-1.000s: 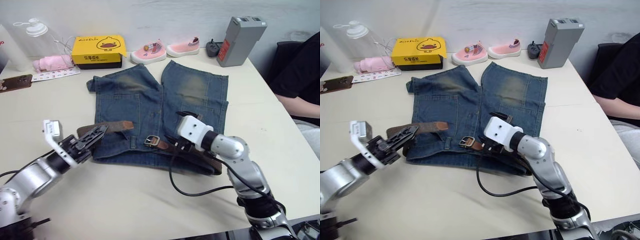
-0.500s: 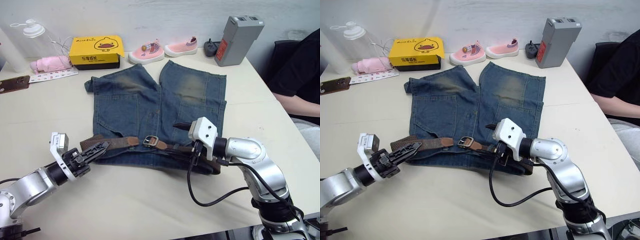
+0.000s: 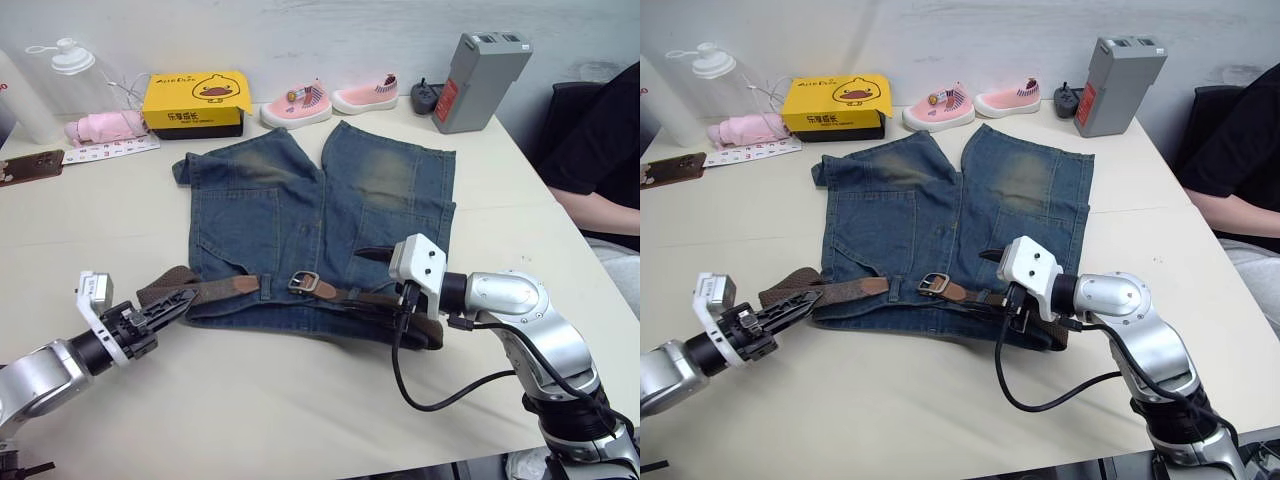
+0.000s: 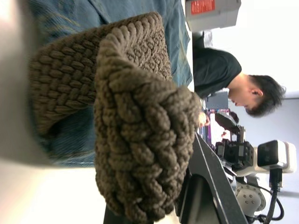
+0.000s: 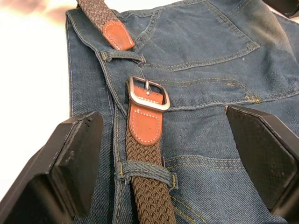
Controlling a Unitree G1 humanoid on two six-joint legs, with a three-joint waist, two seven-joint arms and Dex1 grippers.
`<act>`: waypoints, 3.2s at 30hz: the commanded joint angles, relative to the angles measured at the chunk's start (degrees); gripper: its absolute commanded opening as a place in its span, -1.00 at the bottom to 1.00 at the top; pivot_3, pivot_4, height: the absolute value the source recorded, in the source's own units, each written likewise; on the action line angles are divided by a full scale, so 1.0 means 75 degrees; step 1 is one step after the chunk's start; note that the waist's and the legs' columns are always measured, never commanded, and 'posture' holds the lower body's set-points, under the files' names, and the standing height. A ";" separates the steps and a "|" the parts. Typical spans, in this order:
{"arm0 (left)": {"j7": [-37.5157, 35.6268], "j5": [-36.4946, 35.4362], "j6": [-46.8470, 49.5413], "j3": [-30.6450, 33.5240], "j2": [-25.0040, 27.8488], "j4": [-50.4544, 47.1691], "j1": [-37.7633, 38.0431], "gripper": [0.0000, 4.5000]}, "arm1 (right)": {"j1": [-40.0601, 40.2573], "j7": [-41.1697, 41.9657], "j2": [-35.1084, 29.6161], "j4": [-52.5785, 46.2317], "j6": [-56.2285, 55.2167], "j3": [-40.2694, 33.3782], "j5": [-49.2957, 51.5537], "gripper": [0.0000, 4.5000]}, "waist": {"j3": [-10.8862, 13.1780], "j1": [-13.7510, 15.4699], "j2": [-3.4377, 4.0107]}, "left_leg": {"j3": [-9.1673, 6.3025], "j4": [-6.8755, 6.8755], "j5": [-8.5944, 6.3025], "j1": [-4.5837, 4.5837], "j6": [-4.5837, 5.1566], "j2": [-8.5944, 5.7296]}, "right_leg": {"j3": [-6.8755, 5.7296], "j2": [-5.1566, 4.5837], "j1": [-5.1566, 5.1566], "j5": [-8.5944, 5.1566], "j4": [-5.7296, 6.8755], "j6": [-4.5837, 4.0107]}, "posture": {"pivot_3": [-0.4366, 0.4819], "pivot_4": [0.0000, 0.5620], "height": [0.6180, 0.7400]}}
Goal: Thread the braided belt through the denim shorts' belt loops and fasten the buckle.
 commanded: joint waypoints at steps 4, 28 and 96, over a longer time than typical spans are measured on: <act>-0.0005 -0.0091 0.0273 -0.0174 0.0401 0.0172 -0.0221 -1.00 | -0.0034 -0.0080 -0.0124 -0.0250 -0.0100 0.0000 0.0188 0.99 | 0.0000 -0.0004 0.0000 | 0.0001 0.0000 0.0000 0.0000 0.0000 0.0000 | 0.0000 0.0001 0.0000 0.0000 -0.0001 0.0000 | -0.05 -0.47 0.31; -0.0323 0.1315 0.1156 -0.2681 0.1136 0.1192 -0.2402 -1.00 | -0.0289 -0.0436 -0.0091 -0.0111 -0.0540 0.0635 -0.0184 0.99 | 0.0000 0.0001 -0.0001 | 0.0021 0.0000 0.0001 0.0001 -0.0001 -0.0005 | 0.0000 0.0002 -0.0001 0.0001 0.0008 0.0003 | -0.05 -0.47 0.31; -0.7956 1.0698 -0.1673 -0.4800 0.0135 0.0766 -0.4554 -1.00 | -0.0847 -0.2674 0.0585 0.3116 -0.7161 0.2694 -0.6212 0.99 | -0.0001 0.0009 -0.0002 | 0.0074 0.0053 0.0008 -0.0010 -0.0011 0.0009 | 0.0003 0.0014 -0.0009 0.0001 0.0052 0.0003 | -0.05 -0.47 0.31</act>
